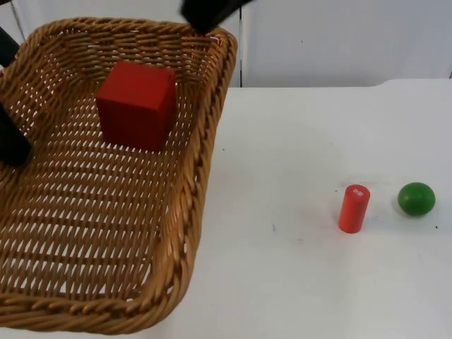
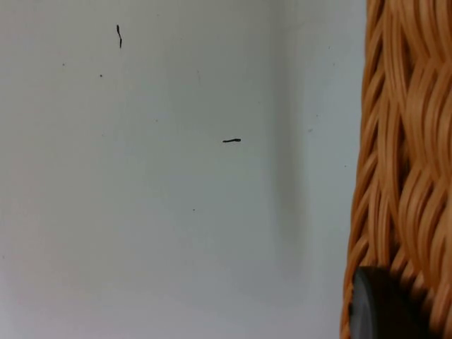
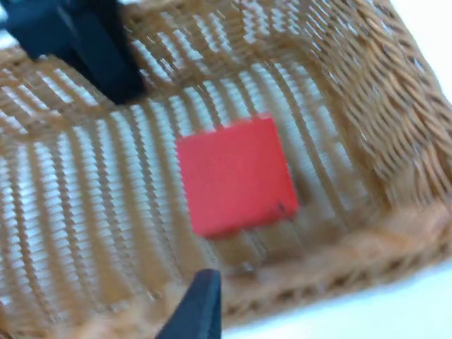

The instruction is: Pick up the basket with the left hand and place the object to the left of the red cylinder into the basket with the right hand.

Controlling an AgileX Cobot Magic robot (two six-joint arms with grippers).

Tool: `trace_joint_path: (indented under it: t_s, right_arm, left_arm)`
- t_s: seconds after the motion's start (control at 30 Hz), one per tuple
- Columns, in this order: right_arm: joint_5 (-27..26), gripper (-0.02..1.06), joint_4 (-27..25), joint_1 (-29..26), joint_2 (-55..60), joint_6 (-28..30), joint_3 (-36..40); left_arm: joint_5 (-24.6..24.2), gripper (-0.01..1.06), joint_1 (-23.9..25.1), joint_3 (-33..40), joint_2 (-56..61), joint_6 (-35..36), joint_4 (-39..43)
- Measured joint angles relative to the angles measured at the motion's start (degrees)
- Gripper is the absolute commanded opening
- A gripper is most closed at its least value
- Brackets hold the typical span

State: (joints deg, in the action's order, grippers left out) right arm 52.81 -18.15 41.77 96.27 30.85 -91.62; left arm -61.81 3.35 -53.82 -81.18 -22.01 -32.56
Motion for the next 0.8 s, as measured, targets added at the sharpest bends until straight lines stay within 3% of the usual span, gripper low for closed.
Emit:
trace_joint_path:
  t_s: [0.23, 0.8]
  right_arm:
    - [-0.8, 0.9, 0.2, -3.3, -5.7, 0.0, 6.9]
    - [-3.6, 0.9, 1.4, -3.6, -20.8, 0.2, 17.6]
  left_arm:
    - [0.0, 0.0, 0.0, 0.0, 0.0, 0.0, 0.0]
    - [0.0, 0.0, 0.0, 0.0, 0.0, 0.0, 0.0]
